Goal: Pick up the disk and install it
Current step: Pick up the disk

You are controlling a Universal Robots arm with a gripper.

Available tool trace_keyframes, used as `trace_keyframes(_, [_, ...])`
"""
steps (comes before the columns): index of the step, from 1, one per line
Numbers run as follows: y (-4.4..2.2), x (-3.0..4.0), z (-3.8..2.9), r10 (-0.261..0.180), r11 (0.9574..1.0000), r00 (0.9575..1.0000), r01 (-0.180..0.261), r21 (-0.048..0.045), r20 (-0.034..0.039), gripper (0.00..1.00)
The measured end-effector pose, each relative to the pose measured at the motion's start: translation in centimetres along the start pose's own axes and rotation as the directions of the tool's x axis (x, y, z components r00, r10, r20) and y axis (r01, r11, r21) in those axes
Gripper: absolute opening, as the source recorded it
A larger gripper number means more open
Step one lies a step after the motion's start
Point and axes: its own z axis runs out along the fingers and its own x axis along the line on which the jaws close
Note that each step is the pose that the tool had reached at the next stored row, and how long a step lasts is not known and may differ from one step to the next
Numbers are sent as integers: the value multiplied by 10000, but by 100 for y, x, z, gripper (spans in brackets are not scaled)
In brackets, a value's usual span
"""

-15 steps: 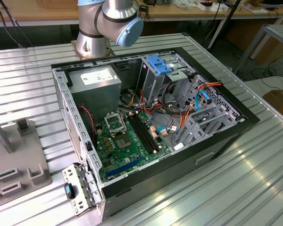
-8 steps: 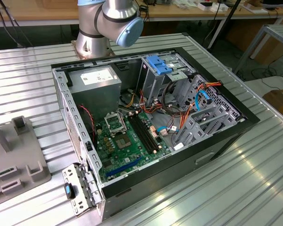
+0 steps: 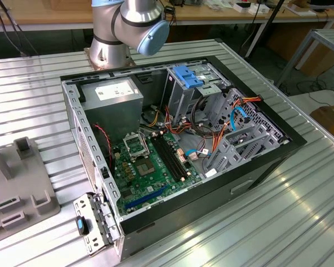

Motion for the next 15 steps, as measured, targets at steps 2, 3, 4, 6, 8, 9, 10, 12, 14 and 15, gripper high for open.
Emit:
trace_keyframes(2, [1,0,0,0,10000,10000,0,0,0,37])
trace_keyframes(3, [1,0,1,0,10000,10000,0,4,1,37])
trace_keyframes(4, [2,0,1,0,10000,10000,0,1,0,44])
trace_keyframes(6, [60,-4,4,-209,9990,9998,209,404,-11,51])
trace_keyframes(8, [61,-4,4,-163,9990,9999,163,404,-11,51])
trace_keyframes(9, [61,-5,4,-88,9991,10000,88,406,-11,51])
trace_keyframes(10, [61,-4,5,53,9991,10000,-53,410,-10,51])
trace_keyframes(12, [61,-4,5,191,9990,9998,-191,414,-8,51])
trace_keyframes(14, [61,-5,6,195,9990,9998,-194,414,-8,51])
trace_keyframes(15, [61,-5,5,196,9990,9998,-195,414,-8,51])
